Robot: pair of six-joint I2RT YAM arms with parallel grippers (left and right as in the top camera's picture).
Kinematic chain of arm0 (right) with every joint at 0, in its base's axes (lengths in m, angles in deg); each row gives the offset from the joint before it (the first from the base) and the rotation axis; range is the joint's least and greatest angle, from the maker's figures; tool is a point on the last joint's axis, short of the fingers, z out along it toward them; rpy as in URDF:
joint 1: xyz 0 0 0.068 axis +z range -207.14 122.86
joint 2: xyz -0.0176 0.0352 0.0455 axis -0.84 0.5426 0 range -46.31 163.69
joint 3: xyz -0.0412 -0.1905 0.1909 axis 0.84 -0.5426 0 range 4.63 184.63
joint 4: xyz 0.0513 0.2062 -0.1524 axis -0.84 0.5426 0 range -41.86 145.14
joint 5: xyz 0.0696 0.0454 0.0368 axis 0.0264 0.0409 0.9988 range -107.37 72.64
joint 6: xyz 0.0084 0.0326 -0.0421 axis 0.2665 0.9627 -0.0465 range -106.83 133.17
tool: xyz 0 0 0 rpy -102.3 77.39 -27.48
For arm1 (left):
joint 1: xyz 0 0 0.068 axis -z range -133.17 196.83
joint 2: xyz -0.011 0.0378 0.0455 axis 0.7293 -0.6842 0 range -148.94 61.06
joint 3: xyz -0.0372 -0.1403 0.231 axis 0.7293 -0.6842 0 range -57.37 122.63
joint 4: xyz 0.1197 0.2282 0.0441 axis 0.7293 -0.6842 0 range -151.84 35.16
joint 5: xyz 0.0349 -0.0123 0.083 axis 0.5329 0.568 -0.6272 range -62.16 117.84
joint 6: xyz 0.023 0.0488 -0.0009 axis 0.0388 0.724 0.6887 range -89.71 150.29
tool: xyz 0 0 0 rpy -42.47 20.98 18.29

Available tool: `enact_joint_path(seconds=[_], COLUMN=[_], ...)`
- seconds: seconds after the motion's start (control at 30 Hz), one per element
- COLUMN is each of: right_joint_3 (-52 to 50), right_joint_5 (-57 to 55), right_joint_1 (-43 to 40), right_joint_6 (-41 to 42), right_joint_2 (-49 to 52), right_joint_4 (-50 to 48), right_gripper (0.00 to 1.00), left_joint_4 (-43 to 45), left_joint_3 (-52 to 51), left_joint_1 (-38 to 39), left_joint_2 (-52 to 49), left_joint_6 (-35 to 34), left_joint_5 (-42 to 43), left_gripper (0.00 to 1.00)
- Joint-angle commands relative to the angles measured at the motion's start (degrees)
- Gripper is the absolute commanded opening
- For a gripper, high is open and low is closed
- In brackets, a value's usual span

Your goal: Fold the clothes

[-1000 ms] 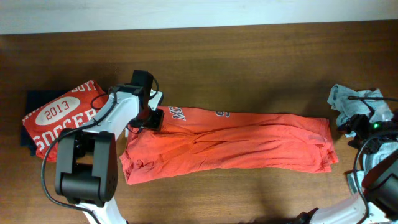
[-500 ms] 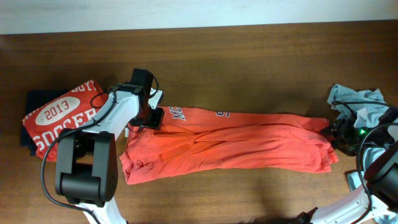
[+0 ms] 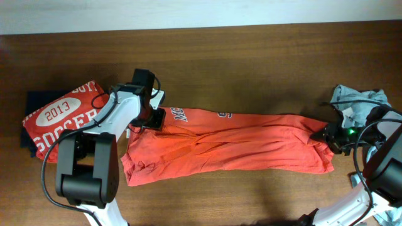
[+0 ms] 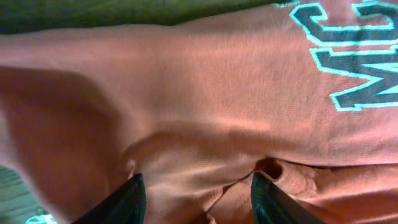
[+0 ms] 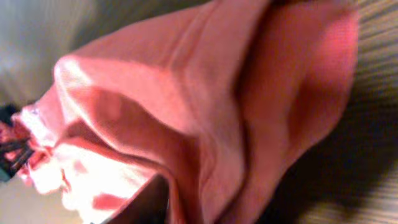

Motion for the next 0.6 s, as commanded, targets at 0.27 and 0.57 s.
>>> enact_joint_path(seconds=[0.27,0.57], right_joint_3=[7.5,25.3], right_joint_5=[-7.4,-13.9], right_joint_1=[1.1,2.1], right_joint_6=[3.5,6.3], right_joint_2=[-6.4,-8.5], right_joint_4=[4.2,11.4], right_gripper=[0.04,0.04], left_joint_4=[-16.0,-26.7], left_joint_3=[28.4,52.5], left_joint_1=[-0.2,-0.2], left_joint_2=[-0.5,-0.5], left_joint_6=[0.8,0.8], left_joint_5=[-3.0,-10.0], left_gripper=[0.55,0.63])
